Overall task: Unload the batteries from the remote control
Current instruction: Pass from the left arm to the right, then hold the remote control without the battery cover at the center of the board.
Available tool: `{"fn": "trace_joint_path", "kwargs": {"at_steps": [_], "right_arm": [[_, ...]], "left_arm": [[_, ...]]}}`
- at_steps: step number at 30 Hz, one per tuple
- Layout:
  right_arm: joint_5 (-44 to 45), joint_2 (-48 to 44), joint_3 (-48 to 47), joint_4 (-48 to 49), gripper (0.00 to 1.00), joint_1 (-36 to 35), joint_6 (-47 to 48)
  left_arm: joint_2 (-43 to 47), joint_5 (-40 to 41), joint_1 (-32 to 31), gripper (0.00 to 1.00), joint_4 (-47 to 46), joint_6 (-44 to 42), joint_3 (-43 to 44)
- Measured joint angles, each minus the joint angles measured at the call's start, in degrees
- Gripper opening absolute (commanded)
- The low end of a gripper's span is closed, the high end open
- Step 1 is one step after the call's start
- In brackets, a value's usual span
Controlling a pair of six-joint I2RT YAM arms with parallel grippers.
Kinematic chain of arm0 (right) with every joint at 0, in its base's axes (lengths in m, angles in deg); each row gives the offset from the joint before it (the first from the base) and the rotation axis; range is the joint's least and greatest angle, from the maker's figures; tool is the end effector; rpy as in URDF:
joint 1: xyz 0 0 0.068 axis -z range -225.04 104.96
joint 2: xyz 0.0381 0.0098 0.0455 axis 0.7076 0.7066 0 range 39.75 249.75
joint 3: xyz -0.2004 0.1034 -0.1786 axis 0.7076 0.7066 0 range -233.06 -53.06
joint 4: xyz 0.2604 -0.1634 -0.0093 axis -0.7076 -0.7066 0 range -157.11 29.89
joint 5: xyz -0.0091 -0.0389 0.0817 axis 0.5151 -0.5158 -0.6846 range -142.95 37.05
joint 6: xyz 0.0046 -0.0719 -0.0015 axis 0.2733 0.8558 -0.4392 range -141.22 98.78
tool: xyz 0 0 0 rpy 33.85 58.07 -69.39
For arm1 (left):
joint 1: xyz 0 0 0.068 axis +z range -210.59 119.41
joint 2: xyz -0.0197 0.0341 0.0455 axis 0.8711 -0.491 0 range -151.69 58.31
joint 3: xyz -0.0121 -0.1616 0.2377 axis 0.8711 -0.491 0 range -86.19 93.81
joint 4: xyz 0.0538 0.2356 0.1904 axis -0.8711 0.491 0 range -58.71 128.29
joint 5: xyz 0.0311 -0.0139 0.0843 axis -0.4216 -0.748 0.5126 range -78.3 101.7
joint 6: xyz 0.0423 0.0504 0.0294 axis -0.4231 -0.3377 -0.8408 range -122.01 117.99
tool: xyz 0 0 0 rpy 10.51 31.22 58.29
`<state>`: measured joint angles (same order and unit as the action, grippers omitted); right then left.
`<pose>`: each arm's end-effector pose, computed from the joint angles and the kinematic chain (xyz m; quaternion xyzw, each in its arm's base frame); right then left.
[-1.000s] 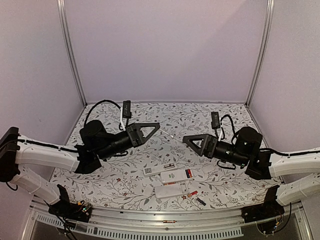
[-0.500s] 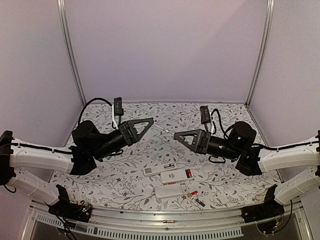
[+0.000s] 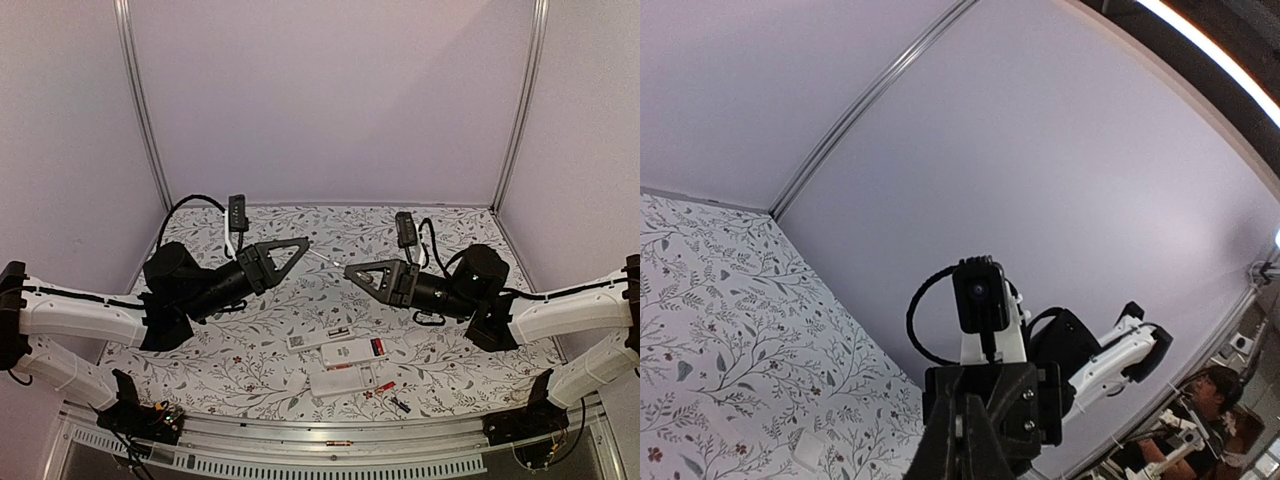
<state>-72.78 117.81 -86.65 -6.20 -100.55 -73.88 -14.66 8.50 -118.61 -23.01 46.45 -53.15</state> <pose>0.1770 0.2934 0.2452 -0.1471 0.6334 0.6740 0.3506 0.1727 -0.2829 0.2712 0.0730 0.6089 -0.6429 0.4589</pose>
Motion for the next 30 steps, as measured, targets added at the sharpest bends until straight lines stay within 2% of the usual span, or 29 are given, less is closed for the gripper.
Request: {"fn": "trace_joint_path", "kwargs": {"at_steps": [5, 6, 9, 11, 13, 18, 22, 26, 30], "right_arm": [[-0.13, 0.07, 0.07, 1.38, 0.04, 0.00, -0.42], [-0.24, 0.04, 0.11, 1.86, 0.00, 0.00, -0.31], [0.02, -0.33, 0.79, 3.45, 0.00, -0.02, -0.31], [1.40, -1.18, 1.90, 3.02, 0.00, -0.02, -0.09], [3.98, -3.26, 3.50, -0.11, 0.00, 0.17, 0.17], [11.19, -11.32, 4.26, -16.76, 0.00, 2.49, 2.45], [15.45, -16.63, 3.39, -33.55, 0.00, 6.23, 6.82], [17.31, -16.92, 1.33, -48.94, 0.00, 9.70, 12.13], [17.84, -16.57, 1.18, -58.77, 0.00, 11.15, 16.11]], "left_arm": [[-0.02, -1.27, -0.17, 0.00, -0.31, 0.00, 0.00], [-0.02, -1.29, -0.17, 0.03, -0.37, 0.07, 0.00], [-0.02, -1.73, -0.17, 0.40, -0.26, -0.35, 0.00], [-0.02, -2.21, -0.39, 0.54, 2.08, -1.62, 0.09], [0.00, -1.88, -0.79, 0.59, 6.03, -3.34, 0.24], [0.31, 3.32, -2.01, 0.62, 18.80, -7.39, 0.33], [-2.43, 10.21, -6.10, 0.58, 32.26, -10.73, 2.40], [-7.67, 12.46, -9.64, 0.52, 40.02, -12.72, 5.49], [-14.32, 12.15, -11.13, 0.49, 45.31, -14.43, 9.49]]}}
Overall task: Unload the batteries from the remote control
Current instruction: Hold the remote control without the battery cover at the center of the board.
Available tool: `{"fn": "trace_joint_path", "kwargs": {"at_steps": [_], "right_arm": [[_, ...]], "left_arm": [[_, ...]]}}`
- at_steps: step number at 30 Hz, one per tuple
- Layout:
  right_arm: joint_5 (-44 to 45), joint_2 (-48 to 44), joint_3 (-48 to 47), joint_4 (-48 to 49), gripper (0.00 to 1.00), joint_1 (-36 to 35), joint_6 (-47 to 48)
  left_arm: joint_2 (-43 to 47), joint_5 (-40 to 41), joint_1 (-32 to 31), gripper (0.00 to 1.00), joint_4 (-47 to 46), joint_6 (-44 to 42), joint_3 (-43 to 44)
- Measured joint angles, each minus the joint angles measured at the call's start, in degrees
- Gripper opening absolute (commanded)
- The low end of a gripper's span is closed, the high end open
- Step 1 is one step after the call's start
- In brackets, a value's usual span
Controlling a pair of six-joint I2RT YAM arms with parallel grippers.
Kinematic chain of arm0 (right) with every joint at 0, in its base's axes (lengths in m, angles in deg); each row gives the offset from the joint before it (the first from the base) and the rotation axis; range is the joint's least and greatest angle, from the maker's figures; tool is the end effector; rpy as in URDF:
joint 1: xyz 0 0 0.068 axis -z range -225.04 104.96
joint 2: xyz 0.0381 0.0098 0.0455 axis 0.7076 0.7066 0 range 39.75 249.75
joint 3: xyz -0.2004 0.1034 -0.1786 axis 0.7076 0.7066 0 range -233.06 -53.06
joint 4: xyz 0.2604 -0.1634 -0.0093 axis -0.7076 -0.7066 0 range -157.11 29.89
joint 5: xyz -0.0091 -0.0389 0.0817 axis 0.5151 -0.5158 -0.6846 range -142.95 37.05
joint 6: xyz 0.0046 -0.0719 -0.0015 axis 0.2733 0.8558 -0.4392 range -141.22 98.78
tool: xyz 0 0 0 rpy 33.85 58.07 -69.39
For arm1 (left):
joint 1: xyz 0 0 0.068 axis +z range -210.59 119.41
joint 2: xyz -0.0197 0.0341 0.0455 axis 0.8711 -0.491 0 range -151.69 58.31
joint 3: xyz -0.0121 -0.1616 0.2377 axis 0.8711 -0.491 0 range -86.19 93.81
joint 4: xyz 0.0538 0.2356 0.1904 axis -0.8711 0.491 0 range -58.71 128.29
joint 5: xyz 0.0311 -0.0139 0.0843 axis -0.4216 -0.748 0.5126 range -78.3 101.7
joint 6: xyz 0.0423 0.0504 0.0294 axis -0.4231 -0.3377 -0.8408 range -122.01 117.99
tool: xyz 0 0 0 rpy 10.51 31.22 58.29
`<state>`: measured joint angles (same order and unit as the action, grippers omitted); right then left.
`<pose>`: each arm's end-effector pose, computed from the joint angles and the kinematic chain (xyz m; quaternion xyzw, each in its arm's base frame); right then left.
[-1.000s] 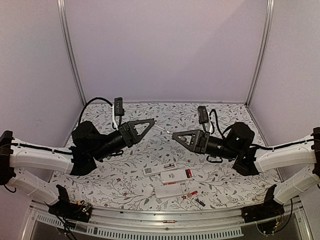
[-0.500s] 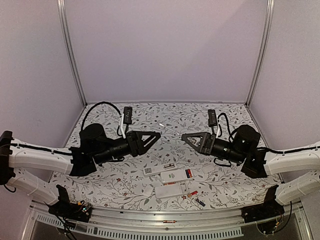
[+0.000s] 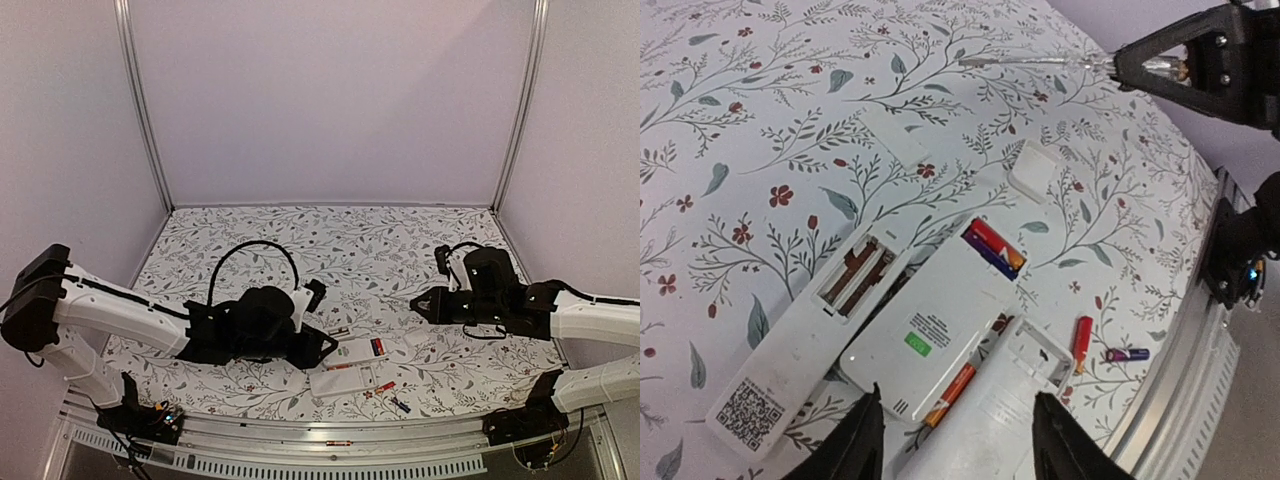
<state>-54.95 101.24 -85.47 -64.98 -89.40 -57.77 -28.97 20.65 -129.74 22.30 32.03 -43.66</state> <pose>0.2011 0.1996 0.1940 -0.0682 0.8800 0.3166 0.3475 0.1388 -0.3383 0.1506 0.2337 0.8568 -0.3129 0.3368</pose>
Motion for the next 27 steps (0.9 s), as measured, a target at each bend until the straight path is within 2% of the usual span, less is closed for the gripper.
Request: {"fn": "trace_joint_path", "kwargs": {"at_steps": [5, 13, 27], "right_arm": [[-0.44, 0.15, 0.00, -4.81, 0.00, 0.13, 1.75], [-1.60, -0.07, 0.04, -5.42, 0.00, 0.13, 1.64], [-1.75, -1.07, 0.13, -5.42, 0.00, 0.13, 1.44]], "left_arm": [[-5.14, -2.47, -0.02, 0.45, 1.64, -0.85, 2.43], [-10.67, -8.74, 1.20, 0.42, 3.96, -2.80, 3.72], [-11.89, -10.01, 4.52, 0.57, 10.78, -9.99, 6.01]]}}
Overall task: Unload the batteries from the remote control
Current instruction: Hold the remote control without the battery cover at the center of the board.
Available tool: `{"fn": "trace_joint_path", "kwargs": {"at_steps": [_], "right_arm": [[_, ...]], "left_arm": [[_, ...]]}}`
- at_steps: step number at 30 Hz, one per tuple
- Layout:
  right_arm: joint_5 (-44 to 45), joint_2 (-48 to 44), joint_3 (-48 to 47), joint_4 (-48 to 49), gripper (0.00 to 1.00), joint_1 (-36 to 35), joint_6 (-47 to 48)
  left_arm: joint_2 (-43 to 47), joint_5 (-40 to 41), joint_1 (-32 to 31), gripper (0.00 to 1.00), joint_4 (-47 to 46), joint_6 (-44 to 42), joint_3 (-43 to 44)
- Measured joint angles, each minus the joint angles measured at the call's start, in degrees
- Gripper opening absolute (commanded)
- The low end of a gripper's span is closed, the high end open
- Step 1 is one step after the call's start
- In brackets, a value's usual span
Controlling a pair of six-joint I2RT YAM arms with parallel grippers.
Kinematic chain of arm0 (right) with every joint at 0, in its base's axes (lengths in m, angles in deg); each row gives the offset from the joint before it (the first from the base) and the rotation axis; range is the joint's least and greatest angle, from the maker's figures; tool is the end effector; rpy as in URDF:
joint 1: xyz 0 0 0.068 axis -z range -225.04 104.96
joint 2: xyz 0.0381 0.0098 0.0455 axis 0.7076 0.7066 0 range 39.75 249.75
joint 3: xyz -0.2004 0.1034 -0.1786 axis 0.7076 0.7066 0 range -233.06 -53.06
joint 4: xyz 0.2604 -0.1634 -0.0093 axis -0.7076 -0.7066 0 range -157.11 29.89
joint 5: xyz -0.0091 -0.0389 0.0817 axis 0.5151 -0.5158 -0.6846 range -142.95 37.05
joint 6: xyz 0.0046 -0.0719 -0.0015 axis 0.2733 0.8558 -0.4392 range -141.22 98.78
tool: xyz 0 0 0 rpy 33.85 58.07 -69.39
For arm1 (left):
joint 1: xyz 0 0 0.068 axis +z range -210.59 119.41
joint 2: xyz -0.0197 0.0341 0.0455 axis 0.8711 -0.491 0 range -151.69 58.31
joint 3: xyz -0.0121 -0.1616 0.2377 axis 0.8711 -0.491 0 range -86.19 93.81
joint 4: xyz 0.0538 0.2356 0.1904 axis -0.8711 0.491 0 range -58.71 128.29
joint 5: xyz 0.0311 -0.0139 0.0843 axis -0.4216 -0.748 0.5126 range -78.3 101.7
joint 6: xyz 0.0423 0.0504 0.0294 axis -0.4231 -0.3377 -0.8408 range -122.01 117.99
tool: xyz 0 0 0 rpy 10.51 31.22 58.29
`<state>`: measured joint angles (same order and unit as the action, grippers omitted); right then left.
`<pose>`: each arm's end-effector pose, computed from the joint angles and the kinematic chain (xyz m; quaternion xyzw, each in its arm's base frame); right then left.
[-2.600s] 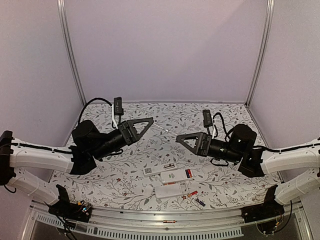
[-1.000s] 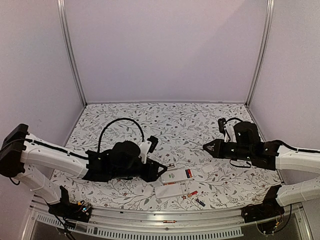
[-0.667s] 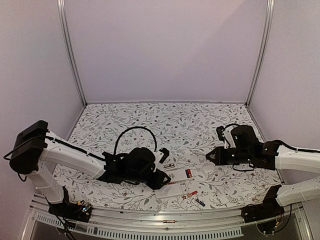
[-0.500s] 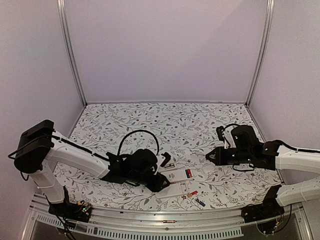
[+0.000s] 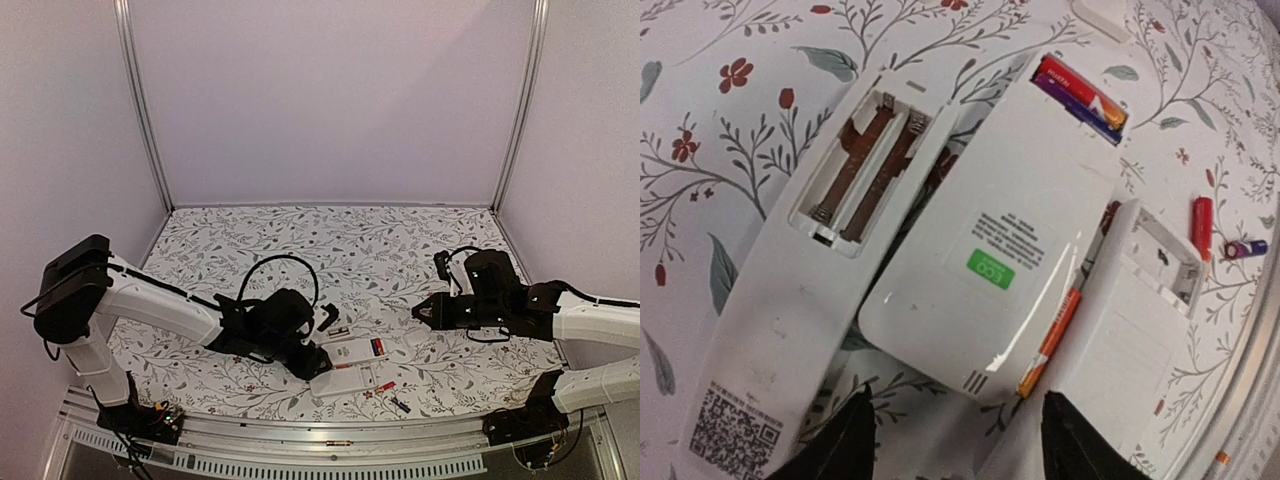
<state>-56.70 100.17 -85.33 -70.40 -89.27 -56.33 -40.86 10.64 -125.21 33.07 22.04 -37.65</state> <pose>0.1935 0.1939 0.1878 -0.0857 0.8960 0.3002 0.3158 0.1614 -0.3427 0.0943 0.3310 0.8869 -0.2314 0.2243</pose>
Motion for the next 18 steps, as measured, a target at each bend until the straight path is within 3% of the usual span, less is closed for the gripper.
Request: {"fn": "trace_joint_path", "kwargs": {"at_steps": [18], "right_arm": [[-0.46, -2.54, 1.07, -0.02, 0.00, 0.00, -0.04]], "left_arm": [[-4.07, -6.12, 3.78, 0.61, 4.72, -18.14, 5.51]]}}
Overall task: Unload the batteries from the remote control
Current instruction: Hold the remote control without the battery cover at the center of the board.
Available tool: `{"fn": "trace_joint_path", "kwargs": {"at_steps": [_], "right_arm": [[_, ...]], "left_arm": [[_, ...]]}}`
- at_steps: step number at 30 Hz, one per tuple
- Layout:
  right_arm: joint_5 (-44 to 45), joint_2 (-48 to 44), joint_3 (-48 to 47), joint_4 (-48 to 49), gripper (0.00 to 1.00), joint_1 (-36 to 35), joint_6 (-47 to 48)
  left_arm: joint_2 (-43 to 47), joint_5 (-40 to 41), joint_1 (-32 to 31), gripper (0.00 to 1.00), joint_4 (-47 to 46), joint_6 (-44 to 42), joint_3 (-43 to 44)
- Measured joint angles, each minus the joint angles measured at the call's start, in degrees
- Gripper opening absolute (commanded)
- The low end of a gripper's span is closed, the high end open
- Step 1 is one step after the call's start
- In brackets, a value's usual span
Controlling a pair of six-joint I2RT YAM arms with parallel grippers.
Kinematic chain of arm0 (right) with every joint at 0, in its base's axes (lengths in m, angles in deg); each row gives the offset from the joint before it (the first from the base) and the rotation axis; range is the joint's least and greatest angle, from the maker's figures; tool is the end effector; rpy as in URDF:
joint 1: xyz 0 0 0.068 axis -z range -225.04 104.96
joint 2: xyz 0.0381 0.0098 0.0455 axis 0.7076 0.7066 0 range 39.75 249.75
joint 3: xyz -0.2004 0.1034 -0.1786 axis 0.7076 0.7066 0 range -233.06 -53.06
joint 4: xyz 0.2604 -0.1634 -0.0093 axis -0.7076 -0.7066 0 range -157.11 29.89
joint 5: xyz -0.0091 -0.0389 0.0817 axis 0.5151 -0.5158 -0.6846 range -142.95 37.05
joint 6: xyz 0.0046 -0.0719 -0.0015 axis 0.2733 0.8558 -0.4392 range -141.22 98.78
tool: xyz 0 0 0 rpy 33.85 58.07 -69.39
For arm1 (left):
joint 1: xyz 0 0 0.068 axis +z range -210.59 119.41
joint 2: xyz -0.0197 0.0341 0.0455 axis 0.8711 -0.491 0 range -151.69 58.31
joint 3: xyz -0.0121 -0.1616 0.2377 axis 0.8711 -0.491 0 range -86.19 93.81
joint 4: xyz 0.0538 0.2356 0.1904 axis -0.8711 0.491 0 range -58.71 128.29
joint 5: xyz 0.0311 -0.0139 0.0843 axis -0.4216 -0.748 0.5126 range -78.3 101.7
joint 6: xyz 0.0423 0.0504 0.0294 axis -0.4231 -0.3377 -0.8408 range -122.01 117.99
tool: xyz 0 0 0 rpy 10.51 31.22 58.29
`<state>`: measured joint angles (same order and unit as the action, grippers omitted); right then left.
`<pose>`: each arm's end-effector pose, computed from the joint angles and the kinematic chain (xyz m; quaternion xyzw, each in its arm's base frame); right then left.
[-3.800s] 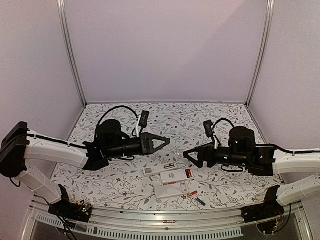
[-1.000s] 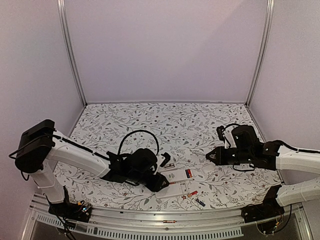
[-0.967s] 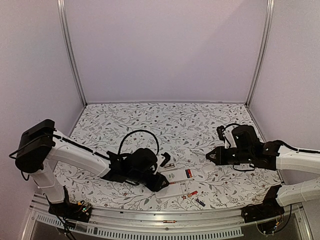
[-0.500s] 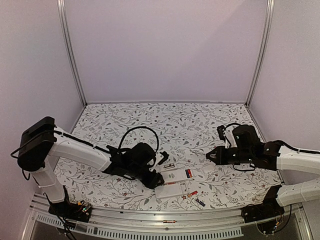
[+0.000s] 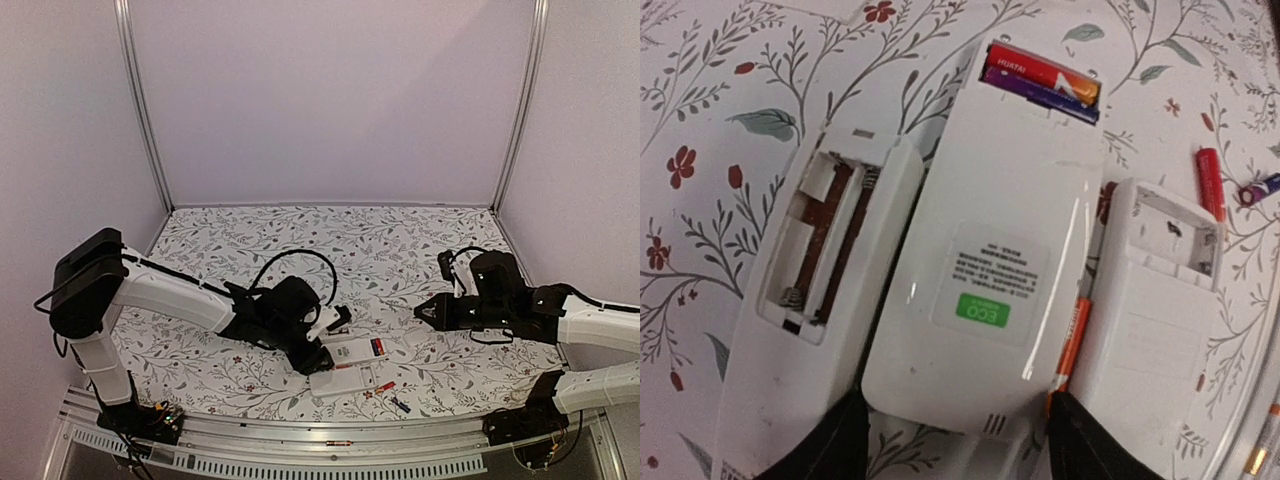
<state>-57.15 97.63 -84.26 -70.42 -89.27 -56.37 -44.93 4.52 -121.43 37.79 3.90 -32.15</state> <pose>0.1886 0.1897 0.1915 -0.0870 0.8902 0.3101 0.3222 0.1867 -0.3499 0.0922 0.4562 0.8377 -0.2118 0.2128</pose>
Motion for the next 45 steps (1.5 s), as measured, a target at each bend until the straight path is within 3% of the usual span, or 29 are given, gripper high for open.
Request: {"fn": "trace_joint_path", "kwargs": {"at_steps": [19, 39, 45], "right_arm": [[-3.13, -2.45, 3.61, -2.21, 0.00, 0.00, -3.04], [-5.42, -7.06, 7.06, -3.61, 0.00, 0.00, -7.54], [-5.49, -7.06, 7.06, -2.97, 0.00, 0.00, -7.63]], "left_arm": [[-6.47, 2.25, -0.02, 0.63, 6.21, -13.18, 8.39], [-11.34, 3.13, -0.57, 0.73, 6.40, -19.87, 15.28], [-11.96, 3.10, -0.74, 0.62, 6.08, -21.35, 16.00]]}}
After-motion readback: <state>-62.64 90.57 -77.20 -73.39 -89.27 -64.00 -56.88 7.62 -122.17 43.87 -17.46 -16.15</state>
